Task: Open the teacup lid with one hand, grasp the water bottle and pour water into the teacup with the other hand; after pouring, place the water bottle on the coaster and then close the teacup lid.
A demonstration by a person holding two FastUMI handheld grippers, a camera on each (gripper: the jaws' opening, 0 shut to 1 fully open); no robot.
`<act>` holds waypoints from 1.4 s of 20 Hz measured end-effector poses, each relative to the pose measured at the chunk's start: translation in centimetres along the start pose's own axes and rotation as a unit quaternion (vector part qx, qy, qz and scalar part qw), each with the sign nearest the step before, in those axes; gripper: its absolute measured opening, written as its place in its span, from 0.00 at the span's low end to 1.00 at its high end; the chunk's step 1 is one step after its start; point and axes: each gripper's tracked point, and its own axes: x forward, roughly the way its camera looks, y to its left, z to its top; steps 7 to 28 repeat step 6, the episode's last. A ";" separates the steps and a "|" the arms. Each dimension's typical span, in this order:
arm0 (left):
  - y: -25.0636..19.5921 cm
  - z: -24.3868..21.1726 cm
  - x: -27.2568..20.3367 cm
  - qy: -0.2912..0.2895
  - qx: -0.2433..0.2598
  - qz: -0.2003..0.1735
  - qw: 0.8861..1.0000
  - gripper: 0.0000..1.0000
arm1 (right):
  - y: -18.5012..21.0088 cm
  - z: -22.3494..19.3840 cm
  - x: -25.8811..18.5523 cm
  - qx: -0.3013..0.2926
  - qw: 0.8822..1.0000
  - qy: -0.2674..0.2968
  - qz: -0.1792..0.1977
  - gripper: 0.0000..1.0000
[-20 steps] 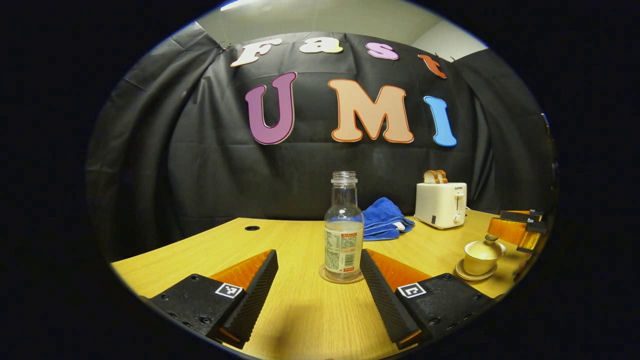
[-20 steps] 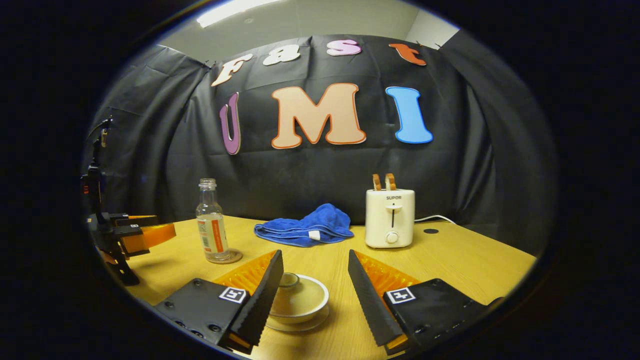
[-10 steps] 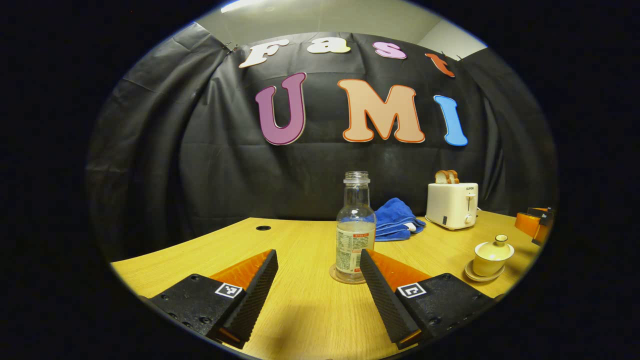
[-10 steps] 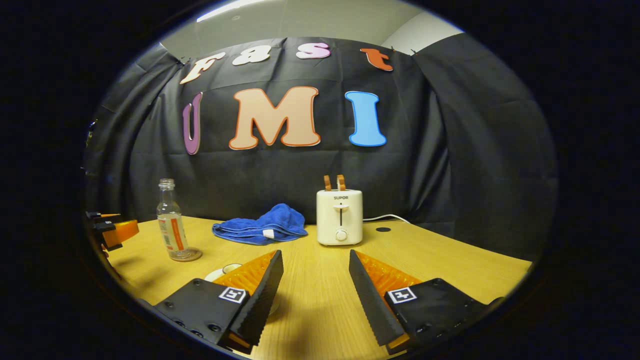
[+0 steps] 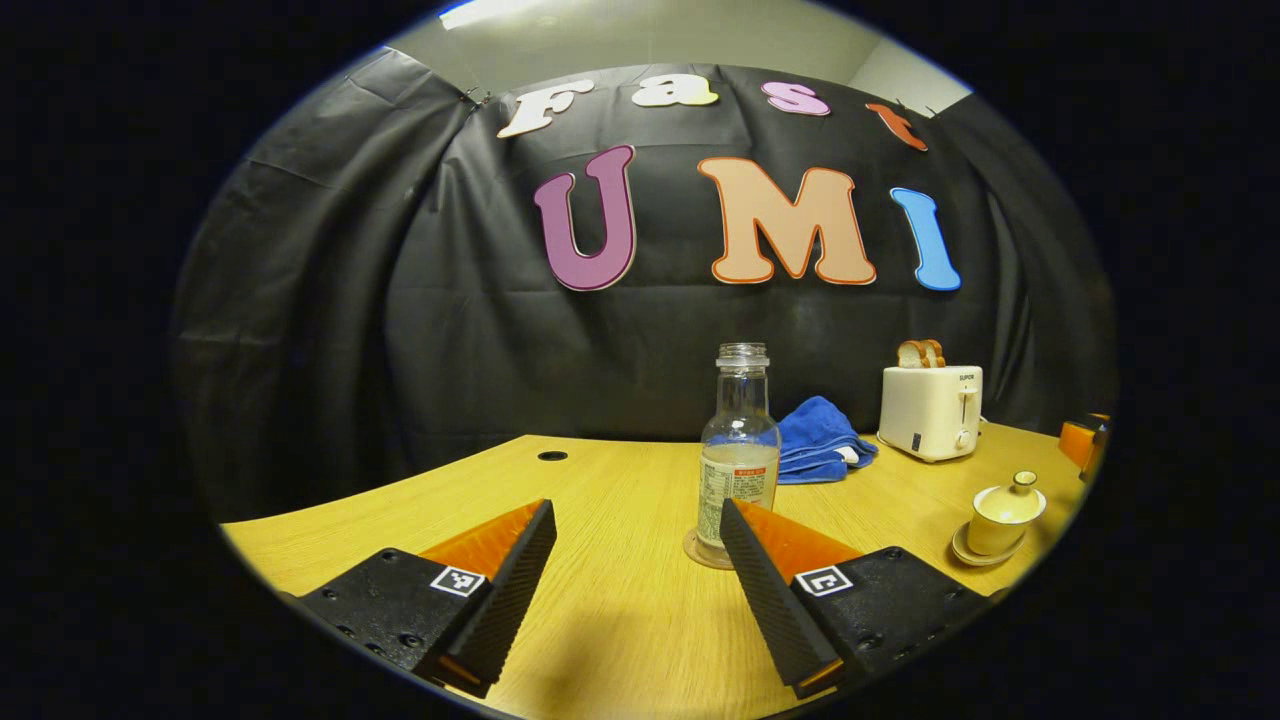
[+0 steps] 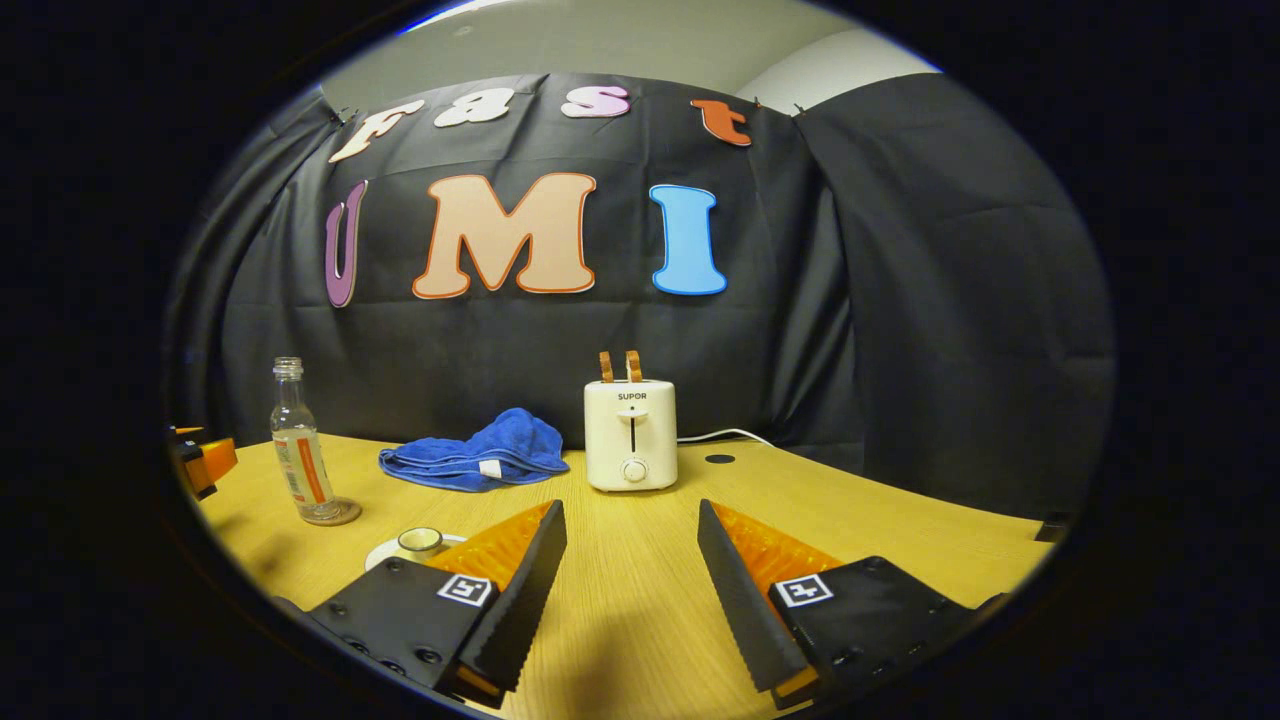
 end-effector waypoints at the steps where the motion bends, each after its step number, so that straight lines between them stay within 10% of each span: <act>1: 0.0 0.0 0.0 0.000 0.000 0.000 1.000 0.96 | 0.0 -0.1 0.0 0.000 1.000 0.000 0.000 0.86; 28: 0.0 0.0 0.0 0.000 0.000 -0.001 1.000 0.96 | 0.0 -0.1 0.1 0.000 1.000 0.000 0.002 0.86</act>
